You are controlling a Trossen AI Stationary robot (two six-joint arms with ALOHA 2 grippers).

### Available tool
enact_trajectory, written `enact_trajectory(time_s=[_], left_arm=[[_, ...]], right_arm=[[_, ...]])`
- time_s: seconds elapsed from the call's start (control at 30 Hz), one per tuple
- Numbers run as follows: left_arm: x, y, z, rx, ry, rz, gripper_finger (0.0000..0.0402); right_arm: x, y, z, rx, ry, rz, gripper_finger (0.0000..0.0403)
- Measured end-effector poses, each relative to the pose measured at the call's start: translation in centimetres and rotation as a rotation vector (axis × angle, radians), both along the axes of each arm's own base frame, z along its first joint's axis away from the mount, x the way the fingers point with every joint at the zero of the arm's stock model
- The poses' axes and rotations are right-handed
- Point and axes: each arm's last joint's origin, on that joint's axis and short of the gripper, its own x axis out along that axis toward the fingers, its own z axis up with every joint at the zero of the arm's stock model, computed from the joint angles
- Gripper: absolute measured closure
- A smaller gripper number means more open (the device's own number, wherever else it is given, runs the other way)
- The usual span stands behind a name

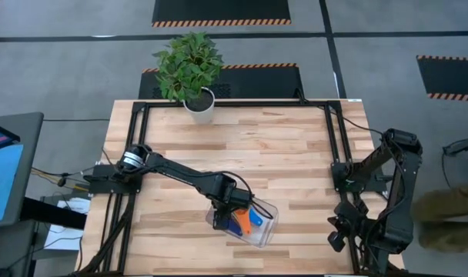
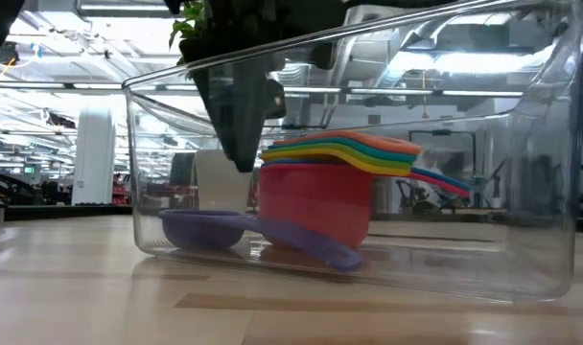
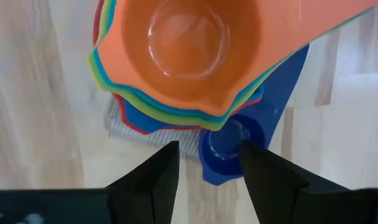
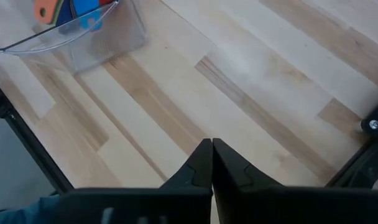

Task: Nest measuring cups in basket
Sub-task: Stack the dark blue measuring cup on top of the orange measuring cup

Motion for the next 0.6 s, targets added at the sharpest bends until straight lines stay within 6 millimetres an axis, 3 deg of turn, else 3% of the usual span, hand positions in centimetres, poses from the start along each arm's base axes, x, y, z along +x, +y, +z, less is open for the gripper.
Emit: enact_trajectory(time_s=[0.27,0.6], left_arm=[[-0.1,-0.3,0.0,-0.018,0.006,-0.021,0.0244],[0.4,-0.9,-2.2,0.023,0.045,-0.032,0.0244]], right_arm=[[0.0,0.0,0.0,-0.003,0.001,0.001,0.0382],[0.0,0.0,0.0,0.0,0.001,0.001,0.0374]])
